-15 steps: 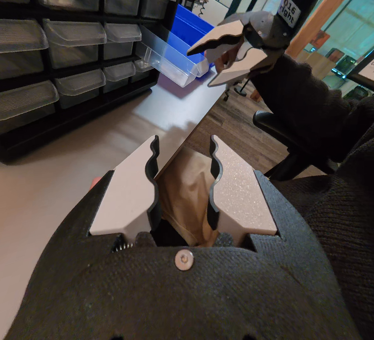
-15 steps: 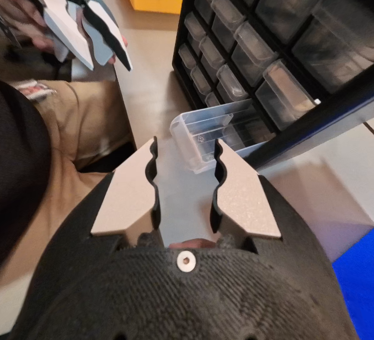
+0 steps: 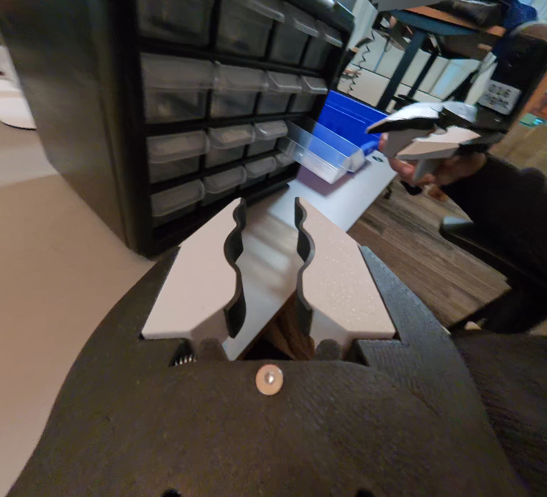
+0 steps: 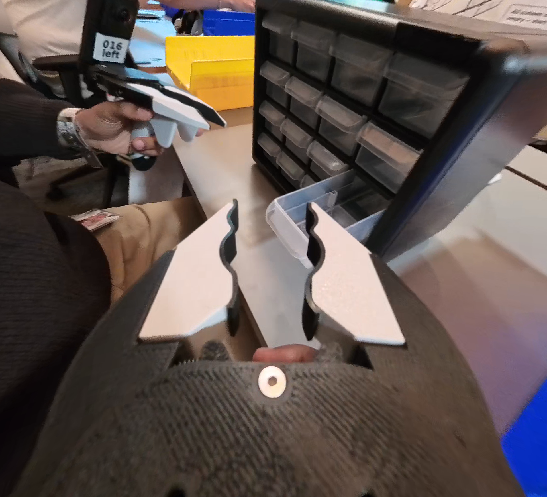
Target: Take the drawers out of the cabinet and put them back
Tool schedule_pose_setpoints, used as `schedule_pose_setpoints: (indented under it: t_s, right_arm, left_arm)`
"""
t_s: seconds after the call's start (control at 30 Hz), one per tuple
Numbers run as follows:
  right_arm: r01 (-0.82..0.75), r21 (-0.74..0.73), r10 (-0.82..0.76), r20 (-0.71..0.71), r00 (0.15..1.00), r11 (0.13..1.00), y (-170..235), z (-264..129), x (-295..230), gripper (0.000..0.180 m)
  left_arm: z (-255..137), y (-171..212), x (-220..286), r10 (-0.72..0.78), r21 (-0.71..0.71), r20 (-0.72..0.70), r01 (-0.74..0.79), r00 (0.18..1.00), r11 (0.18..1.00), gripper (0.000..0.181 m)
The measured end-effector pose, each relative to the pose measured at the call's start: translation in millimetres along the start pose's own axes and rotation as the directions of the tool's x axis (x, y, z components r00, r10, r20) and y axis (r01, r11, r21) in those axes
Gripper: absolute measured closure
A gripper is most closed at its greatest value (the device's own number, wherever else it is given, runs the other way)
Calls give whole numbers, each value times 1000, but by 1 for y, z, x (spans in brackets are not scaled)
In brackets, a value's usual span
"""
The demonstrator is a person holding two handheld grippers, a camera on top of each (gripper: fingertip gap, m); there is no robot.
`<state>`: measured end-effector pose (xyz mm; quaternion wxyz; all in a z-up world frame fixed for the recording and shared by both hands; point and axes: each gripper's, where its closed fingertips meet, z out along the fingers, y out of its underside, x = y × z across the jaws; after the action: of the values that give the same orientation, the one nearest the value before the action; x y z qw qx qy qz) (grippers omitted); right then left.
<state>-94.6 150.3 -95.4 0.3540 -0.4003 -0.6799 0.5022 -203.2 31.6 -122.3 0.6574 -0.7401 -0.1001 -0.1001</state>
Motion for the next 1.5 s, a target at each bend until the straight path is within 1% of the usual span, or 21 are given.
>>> schedule_pose_setpoints:
  t_s: [0.03, 0.1, 0.2, 0.3, 0.37, 0.47, 0.53, 0.63, 0.67, 0.7, 0.73, 0.77, 0.83, 0.93, 1.03, 1.17, 1.27, 1.37, 1.5]
  right_arm:
    - [6, 6, -6, -22, 1000, 1000, 0, -4, 3, 136]
    - [3, 37, -1, -71, 997, 999, -5, -12, 10, 140]
    - [-60, 120, 72, -103, 992, 991, -15, -21, 17, 144]
    - [-110, 172, 132, -125, 983, 979, -22, -23, 21, 148]
    - [-85, 170, 109, -138, 984, 982, -30, -21, 23, 150]
    - [-19, 104, 40, -207, 978, 994, -46, -15, 37, 149]
    - [-38, 86, 57, -234, 970, 996, -55, -11, 43, 149]
    - [-89, 166, 126, -224, 966, 982, -60, -6, 37, 153]
    - [-101, 188, 142, -217, 966, 977, -54, -5, 34, 157]
    - [-114, 189, 155, -222, 963, 975, -44, -3, 34, 165]
    - [-131, 177, 173, -246, 954, 975, -31, -2, 38, 173]
    - [-155, 160, 193, -263, 945, 975, -17, -1, 44, 176]
    - [-209, 146, 238, -219, 946, 967, -1, 0, 46, 180]
    - [-279, 204, 299, -77, 951, 938, -2, -8, 38, 180]
    - [-300, 202, 302, 24, 953, 932, 2, -11, 30, 180]
    - [-287, 150, 269, 129, 954, 946, 8, -5, 11, 180]
    - [-224, 62, 213, 150, 965, 973, 22, 4, -2, 180]
    - [-172, -19, 173, 139, 975, 985, 37, 13, -6, 180]
    - [-142, -52, 146, 101, 984, 989, 42, 20, -3, 180]
  left_arm:
    - [-1, -4, -6, 1, 16, 28, -1, 1000, 1000, 155]
    - [-2, -9, -16, -5, 48, 66, 2, 998, 999, 159]
    - [1, -16, -28, -4, 73, 108, -4, 994, 997, 162]
    - [3, -32, -44, 39, 116, 174, -60, 984, 991, 165]
    - [4, -53, -54, 49, 162, 225, -87, 973, 983, 165]
    - [8, -72, -49, 99, 200, 206, -141, 974, 970, 177]
    - [10, -69, -44, 129, 204, 209, -172, 969, 964, 178]
    - [13, -46, -35, 134, 146, 157, -157, 978, 977, 179]
    - [14, -41, -34, 133, 130, 140, -151, 981, 980, 178]
    - [14, -39, -32, 132, 119, 117, -146, 984, 982, 178]
    - [15, -37, -31, 129, 113, 100, -140, 987, 984, 177]
    - [16, -34, -31, 126, 106, 86, -135, 988, 985, 178]
    - [17, -30, -30, 126, 85, 53, -130, 991, 988, 177]
    - [19, -25, -34, 150, 58, 55, -153, 987, 987, 177]
    - [22, -20, -34, 140, 34, 33, -141, 990, 989, 177]
    - [26, -13, -34, 146, 1, 18, -147, 989, 989, 176]
    - [27, -10, -32, 155, -15, 7, -155, 988, 988, 176]
    - [26, -7, -33, 165, -27, 9, -165, 986, 986, 176]
    - [23, -7, -40, 161, -33, 29, -160, 987, 987, 175]
